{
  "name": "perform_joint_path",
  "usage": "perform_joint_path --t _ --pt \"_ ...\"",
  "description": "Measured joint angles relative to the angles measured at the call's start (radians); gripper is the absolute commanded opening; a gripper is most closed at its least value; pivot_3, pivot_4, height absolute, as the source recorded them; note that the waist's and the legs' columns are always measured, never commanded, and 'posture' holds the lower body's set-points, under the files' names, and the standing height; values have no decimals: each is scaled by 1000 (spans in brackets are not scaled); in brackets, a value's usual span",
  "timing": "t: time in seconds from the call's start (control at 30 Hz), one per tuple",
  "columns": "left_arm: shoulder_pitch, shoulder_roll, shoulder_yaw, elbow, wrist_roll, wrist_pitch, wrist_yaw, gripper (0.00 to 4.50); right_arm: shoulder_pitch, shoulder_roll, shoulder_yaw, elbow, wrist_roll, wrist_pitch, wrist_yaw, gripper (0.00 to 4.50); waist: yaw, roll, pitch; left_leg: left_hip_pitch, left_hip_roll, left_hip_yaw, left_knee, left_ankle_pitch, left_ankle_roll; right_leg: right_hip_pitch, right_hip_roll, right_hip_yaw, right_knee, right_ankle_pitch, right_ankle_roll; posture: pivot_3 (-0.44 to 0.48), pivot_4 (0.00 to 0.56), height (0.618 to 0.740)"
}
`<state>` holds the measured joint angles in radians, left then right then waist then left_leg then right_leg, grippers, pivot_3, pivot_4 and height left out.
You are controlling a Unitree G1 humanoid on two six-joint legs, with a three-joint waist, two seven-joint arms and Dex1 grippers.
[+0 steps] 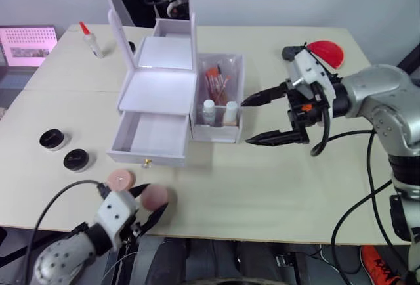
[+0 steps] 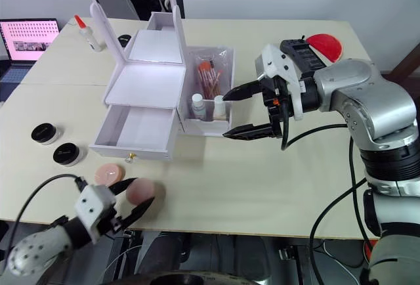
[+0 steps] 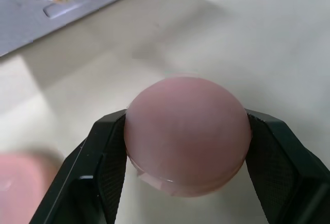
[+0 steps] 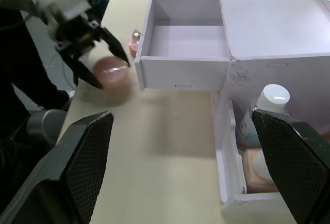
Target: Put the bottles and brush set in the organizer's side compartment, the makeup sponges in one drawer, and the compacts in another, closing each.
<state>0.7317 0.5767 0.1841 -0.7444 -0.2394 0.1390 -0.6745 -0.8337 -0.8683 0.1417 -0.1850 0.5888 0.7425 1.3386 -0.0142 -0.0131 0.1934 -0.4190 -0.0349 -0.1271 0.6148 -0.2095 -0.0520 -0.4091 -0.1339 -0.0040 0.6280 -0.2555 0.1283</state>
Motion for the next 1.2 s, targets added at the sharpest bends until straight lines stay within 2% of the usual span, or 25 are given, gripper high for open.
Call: perform_joint_path --t 0.17,0.27,0.33,0.4,0.47,0.57,0.67,0.8,0.93,1.07,1.2 --pt "206 -12 175 -191 -225 34 -55 2871 -72 60 56 107 -45 -76 77 4500 1 0 0 -1 1 0 0 0 0 -1 0 0 0 0 0 0 150 740" --pt "310 10 367 -267 -425 49 -70 2871 -114 88 84 176 -72 -123 126 4500 1 -1 1 -2 1 0 0 0 0 -2 0 0 0 0 0 0 150 740" --pt "317 33 492 -277 -522 53 -60 2871 -126 101 90 203 -82 -143 146 4500 2 0 1 -3 1 0 0 0 0 -3 0 0 0 0 0 0 150 740" --pt "300 119 667 -254 -685 91 -37 2871 -139 106 97 232 -96 -154 172 4500 3 0 1 -4 1 0 0 0 0 -4 0 0 0 0 0 0 150 740" --pt "236 253 810 -184 -848 144 -5 2871 -147 111 102 252 -96 -152 197 4500 5 0 1 -4 1 -1 0 0 0 -5 1 0 2 0 0 0 150 740" --pt "116 458 931 -70 -995 267 26 2871 -152 112 101 250 -93 -150 216 4500 -2 1 1 -3 1 0 0 0 0 -4 1 0 2 0 0 0 150 740" --pt "-9 602 915 44 -1022 386 7 2871 -140 104 78 231 -85 -137 219 4500 -8 1 2 -3 1 2 -1 0 0 -4 1 1 2 0 0 0 150 740" --pt "-189 713 777 199 -989 456 -50 2871 -109 94 42 177 -59 -112 200 4500 -15 2 2 -3 3 2 -4 0 0 -7 4 1 3 0 2 0 150 740" --pt "-397 749 559 321 -932 469 -101 2871 -62 75 7 117 -42 -75 161 4500 -24 2 2 -4 7 3 -4 0 0 -8 9 2 3 2 3 0 150 740" --pt "-584 714 355 377 -852 464 -130 2871 -14 58 -24 65 -26 -51 114 4500 -28 2 2 -4 12 4 -4 0 0 -9 13 3 3 5 -1 0 150 740" --pt "-693 664 250 409 -782 469 -143 2871 10 52 -40 39 -22 -41 81 4500 -30 2 3 -4 16 5 -3 1 0 -13 17 4 6 7 -3 0 150 740"
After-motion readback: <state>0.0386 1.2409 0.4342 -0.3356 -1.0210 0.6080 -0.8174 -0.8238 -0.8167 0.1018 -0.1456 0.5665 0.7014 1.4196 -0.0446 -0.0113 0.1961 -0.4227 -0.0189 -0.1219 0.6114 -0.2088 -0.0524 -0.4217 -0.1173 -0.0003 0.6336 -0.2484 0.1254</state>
